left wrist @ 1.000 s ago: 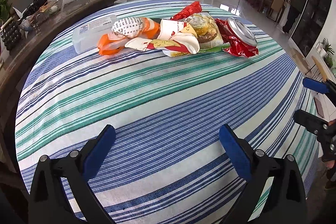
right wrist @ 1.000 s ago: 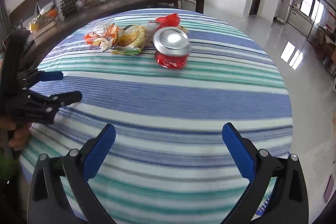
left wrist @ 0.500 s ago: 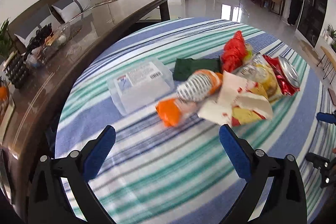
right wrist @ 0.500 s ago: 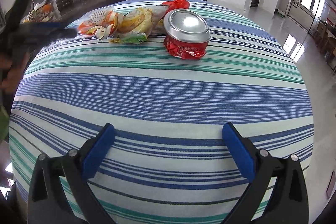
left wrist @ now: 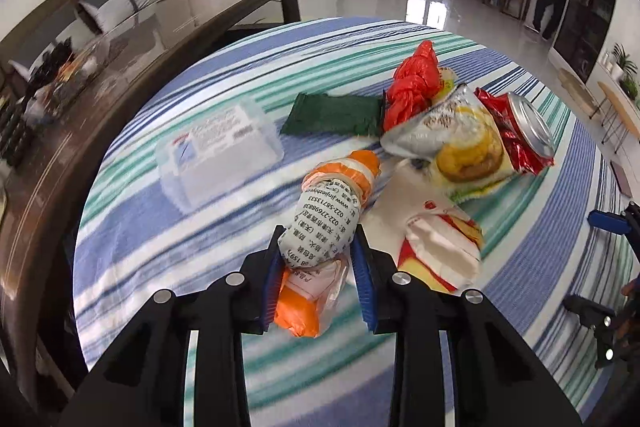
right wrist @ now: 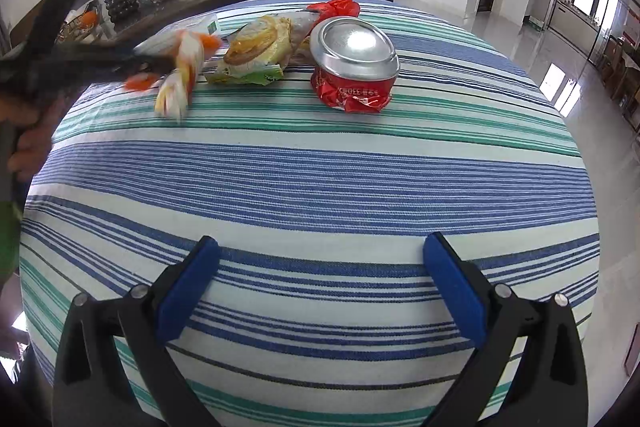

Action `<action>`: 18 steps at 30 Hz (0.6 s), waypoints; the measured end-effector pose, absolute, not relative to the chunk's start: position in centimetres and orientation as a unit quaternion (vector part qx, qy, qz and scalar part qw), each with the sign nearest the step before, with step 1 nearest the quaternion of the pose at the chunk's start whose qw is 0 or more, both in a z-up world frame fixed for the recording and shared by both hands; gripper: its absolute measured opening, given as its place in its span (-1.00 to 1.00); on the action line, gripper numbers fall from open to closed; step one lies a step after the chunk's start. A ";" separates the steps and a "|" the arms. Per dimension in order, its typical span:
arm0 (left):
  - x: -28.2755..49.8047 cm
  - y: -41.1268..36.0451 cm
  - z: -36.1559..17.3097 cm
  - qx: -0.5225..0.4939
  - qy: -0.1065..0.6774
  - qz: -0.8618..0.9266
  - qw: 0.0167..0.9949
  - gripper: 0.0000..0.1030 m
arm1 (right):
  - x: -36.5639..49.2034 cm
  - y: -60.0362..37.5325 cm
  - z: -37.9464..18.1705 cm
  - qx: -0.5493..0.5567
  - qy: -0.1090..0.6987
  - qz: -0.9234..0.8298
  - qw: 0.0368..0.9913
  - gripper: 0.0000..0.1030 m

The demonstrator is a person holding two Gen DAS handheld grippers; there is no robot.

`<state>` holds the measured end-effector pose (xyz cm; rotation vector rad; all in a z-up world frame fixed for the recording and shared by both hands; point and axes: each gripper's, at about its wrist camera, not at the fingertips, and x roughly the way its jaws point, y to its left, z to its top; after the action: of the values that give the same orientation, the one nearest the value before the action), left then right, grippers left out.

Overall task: Collect trash
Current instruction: 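Grasp the crushed red can with the right gripper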

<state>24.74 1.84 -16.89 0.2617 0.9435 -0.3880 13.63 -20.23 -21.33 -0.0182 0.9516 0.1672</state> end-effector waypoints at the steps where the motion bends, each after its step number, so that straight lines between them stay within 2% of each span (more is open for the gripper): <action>1: 23.5 2.7 -16.9 0.114 0.457 -0.173 0.865 -0.36 | 13.7 -20.3 -21.3 -0.006 0.458 0.083 0.885 0.91; 3: 21.5 4.2 -17.1 0.094 0.461 -0.163 0.867 -0.33 | 14.4 -20.6 -21.1 0.000 0.463 0.096 0.881 0.91; 4: 20.6 5.0 -17.2 0.085 0.462 -0.156 0.869 -0.21 | 15.1 -20.9 -21.0 0.003 0.467 0.102 0.878 0.91; 5: 20.1 5.4 -17.3 0.079 0.460 -0.155 0.871 0.04 | 16.1 -21.1 -20.8 0.004 0.472 0.101 0.876 0.91; 6: 19.6 5.8 -17.4 0.075 0.457 -0.156 0.872 0.22 | 16.9 -21.4 -20.4 0.003 0.470 0.097 0.877 0.91; 7: 19.3 6.0 -17.6 0.077 0.452 -0.157 0.875 0.54 | 17.8 -21.6 -20.0 0.003 0.465 0.098 0.880 0.91; 8: 19.1 6.1 -18.0 0.082 0.451 -0.157 0.875 0.65 | 19.1 -21.7 -19.6 0.001 0.465 0.104 0.879 0.91; 11: 19.5 5.3 -19.1 0.102 0.458 -0.158 0.869 0.69 | 22.1 -21.5 -20.1 -0.016 0.486 0.114 0.866 0.91; 18: 20.4 5.3 -19.6 0.080 0.458 -0.147 0.873 0.87 | 24.7 -20.9 -21.8 -0.033 0.467 0.116 0.876 0.91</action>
<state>20.41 5.28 -19.65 0.1671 0.9574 -0.3073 24.72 -20.94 -21.84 -0.0683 0.9748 0.2422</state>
